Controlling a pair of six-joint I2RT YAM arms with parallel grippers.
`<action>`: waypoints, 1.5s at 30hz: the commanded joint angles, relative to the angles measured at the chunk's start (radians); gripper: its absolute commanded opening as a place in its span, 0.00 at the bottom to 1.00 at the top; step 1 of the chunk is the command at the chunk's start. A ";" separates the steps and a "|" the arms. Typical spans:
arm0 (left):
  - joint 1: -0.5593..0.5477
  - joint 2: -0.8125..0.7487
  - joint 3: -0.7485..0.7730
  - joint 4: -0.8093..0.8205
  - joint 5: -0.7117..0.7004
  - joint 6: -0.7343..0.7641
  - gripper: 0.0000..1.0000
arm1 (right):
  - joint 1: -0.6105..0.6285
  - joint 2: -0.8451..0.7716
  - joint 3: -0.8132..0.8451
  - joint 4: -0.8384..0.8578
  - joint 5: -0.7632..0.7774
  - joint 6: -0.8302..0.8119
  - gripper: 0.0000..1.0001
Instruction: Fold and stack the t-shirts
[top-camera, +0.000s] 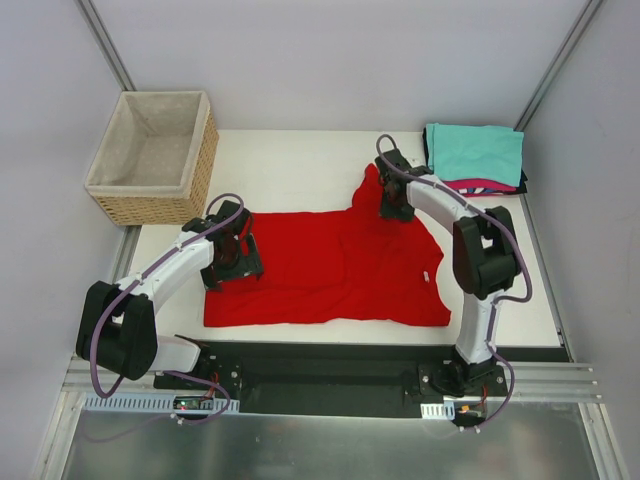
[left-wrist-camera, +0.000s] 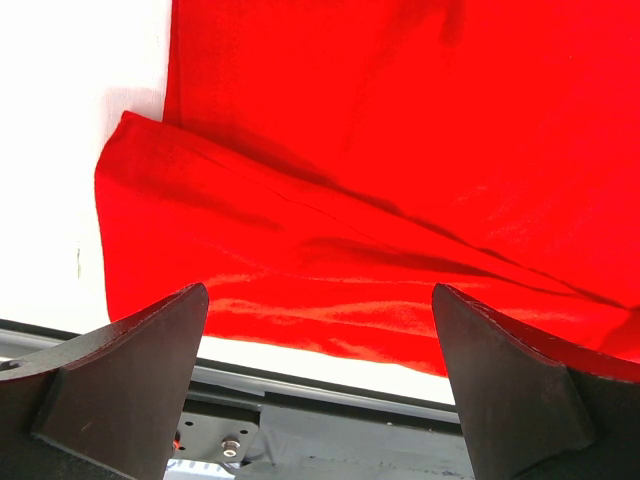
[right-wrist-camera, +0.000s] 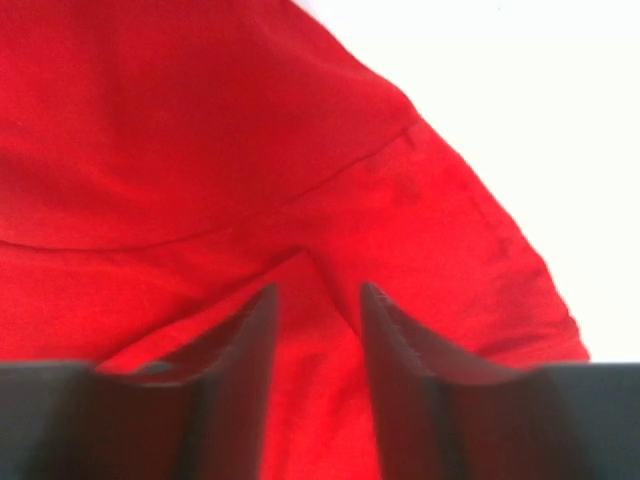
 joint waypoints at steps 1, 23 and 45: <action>-0.011 0.001 0.051 -0.025 -0.034 0.027 0.96 | -0.002 -0.112 0.021 0.004 -0.001 -0.045 0.63; 0.130 0.348 0.388 -0.023 -0.066 0.066 0.96 | -0.037 -0.153 0.138 -0.034 -0.015 -0.125 0.63; 0.127 0.526 0.505 -0.083 -0.031 0.083 0.87 | -0.034 -0.248 -0.242 -0.130 -0.041 0.007 0.59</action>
